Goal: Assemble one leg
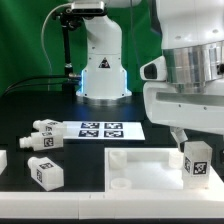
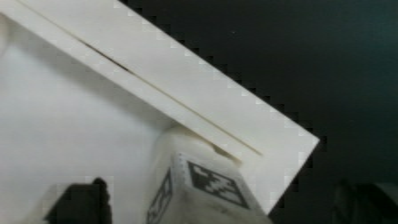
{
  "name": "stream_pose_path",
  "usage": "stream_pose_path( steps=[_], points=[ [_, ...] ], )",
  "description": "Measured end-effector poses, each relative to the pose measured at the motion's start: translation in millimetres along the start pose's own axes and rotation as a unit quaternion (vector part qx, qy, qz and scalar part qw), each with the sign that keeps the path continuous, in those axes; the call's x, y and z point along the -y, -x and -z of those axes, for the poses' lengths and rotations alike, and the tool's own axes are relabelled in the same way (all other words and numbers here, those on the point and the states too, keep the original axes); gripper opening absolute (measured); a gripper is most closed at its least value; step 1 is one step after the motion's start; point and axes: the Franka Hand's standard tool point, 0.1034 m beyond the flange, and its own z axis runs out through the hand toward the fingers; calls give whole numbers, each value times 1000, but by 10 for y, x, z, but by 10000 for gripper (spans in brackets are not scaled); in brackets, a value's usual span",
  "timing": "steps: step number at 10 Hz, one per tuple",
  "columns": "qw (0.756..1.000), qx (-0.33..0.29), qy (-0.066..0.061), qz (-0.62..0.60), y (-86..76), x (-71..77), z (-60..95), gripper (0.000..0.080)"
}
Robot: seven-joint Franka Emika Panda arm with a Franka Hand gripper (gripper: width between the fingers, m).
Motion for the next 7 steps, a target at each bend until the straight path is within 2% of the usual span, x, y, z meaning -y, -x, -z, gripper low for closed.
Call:
stream_pose_path(
  steps=[2, 4, 5, 6, 7],
  points=[
    [995, -5, 6, 99, -27, -18, 1, 649],
    [952, -5, 27, 304, -98, -57, 6, 649],
    [946, 1, 30, 324, -130, -43, -6, 649],
    [954, -2, 30, 297, -125, -38, -11, 649],
    [954, -2, 30, 298, -132, -44, -12, 499]
  ],
)
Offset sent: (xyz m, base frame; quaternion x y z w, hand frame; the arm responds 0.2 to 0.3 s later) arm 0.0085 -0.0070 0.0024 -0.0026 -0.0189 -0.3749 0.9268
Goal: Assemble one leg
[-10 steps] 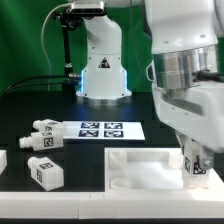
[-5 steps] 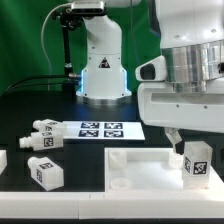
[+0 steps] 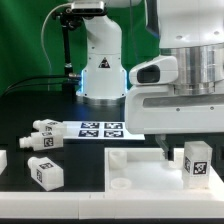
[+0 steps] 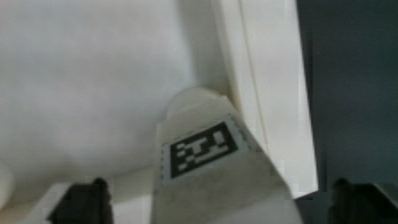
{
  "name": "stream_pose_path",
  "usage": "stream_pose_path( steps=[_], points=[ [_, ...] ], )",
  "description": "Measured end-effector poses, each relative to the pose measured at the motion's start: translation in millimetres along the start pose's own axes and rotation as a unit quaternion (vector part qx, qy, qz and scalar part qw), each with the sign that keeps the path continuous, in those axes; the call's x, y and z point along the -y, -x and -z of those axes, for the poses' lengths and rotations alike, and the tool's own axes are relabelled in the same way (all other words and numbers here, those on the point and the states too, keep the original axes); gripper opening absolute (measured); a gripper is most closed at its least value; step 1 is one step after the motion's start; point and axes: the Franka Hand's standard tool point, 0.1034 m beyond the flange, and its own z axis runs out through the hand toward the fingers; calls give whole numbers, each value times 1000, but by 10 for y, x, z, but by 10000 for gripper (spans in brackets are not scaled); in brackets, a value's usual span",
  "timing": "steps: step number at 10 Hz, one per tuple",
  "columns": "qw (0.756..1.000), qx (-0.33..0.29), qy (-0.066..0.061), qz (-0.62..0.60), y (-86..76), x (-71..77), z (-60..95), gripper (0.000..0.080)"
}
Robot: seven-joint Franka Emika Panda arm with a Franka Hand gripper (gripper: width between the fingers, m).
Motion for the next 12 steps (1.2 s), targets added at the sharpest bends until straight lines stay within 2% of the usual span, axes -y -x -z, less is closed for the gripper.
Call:
stream_pose_path(
  steps=[1, 2, 4, 6, 8, 10, 12],
  points=[
    [1000, 0, 0, -23, 1, -1, -3, 499],
    [999, 0, 0, -50, 1, 0, -3, 316],
    [993, 0, 0, -118, 3, 5, -5, 285],
    [971, -7, 6, -240, 11, 13, -7, 285],
    [925, -9, 9, -380, 13, 15, -4, 285],
    [836, -2, -8, -548, 3, -7, -10, 285],
    [759, 9, -19, -651, 1, 2, -14, 286]
  ],
)
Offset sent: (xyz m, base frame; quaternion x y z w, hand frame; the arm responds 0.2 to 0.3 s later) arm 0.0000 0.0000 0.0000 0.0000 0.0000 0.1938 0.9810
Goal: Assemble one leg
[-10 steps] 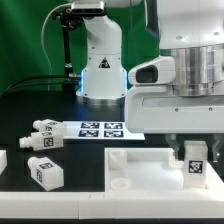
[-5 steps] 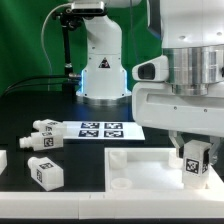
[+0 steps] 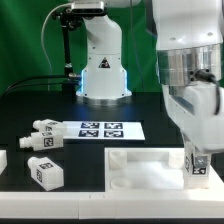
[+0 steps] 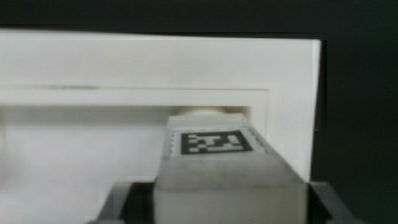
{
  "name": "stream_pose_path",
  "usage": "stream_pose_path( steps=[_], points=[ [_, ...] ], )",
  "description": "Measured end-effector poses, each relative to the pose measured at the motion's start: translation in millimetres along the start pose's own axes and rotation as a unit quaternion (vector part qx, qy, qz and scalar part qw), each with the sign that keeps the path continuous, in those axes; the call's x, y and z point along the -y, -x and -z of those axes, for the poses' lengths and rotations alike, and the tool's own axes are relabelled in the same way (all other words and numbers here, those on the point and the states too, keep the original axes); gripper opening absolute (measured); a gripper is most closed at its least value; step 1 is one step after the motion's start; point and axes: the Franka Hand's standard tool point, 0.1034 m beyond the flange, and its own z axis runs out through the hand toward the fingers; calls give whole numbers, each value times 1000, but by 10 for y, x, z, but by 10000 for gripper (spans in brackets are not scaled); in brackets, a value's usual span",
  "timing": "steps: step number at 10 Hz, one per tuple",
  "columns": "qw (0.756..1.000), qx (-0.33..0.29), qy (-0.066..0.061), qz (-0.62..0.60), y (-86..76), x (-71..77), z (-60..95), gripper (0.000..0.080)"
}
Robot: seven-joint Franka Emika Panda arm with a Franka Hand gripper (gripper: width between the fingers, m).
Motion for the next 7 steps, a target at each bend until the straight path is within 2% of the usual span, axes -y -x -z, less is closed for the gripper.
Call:
stream_pose_path(
  steps=[2, 7],
  points=[
    [997, 5, -1, -83, -6, 11, 4, 287],
    [991, 4, -1, -134, -6, 8, 3, 287]
  ],
)
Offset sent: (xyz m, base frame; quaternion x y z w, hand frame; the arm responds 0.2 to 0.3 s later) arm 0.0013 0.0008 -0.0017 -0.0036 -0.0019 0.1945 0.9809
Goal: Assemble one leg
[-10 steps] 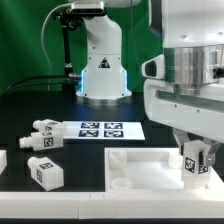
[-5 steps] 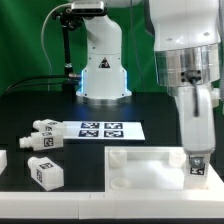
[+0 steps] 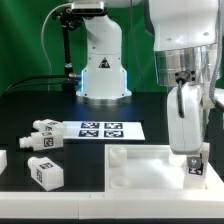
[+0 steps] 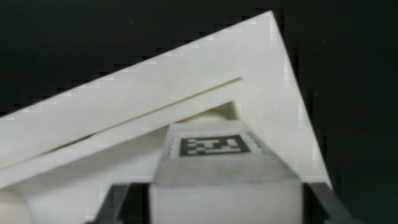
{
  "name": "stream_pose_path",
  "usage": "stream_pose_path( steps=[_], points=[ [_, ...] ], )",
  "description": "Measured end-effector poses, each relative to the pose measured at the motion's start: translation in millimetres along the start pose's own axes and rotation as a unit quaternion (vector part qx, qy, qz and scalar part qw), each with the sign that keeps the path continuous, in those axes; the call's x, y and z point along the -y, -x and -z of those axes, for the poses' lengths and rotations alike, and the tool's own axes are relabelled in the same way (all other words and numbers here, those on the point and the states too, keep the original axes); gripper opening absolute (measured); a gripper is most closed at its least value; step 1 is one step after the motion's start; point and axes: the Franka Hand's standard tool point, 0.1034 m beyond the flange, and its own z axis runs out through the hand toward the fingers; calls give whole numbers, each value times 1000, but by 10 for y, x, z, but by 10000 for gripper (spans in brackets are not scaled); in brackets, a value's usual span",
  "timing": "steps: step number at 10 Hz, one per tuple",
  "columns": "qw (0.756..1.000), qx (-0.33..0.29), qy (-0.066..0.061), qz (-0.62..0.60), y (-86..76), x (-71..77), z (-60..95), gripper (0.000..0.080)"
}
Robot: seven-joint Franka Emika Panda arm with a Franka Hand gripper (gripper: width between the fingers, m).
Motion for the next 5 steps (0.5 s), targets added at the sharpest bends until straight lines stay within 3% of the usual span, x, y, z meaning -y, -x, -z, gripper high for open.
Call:
stream_pose_path(
  steps=[2, 3, 4, 5],
  points=[
    [1000, 0, 0, 5, 5, -2, 3, 287],
    [1000, 5, -5, 18, 39, 19, 93, 520],
    [999, 11, -14, 30, 55, 44, 239, 520],
    [999, 15, -19, 33, 52, 57, 338, 608]
  ],
)
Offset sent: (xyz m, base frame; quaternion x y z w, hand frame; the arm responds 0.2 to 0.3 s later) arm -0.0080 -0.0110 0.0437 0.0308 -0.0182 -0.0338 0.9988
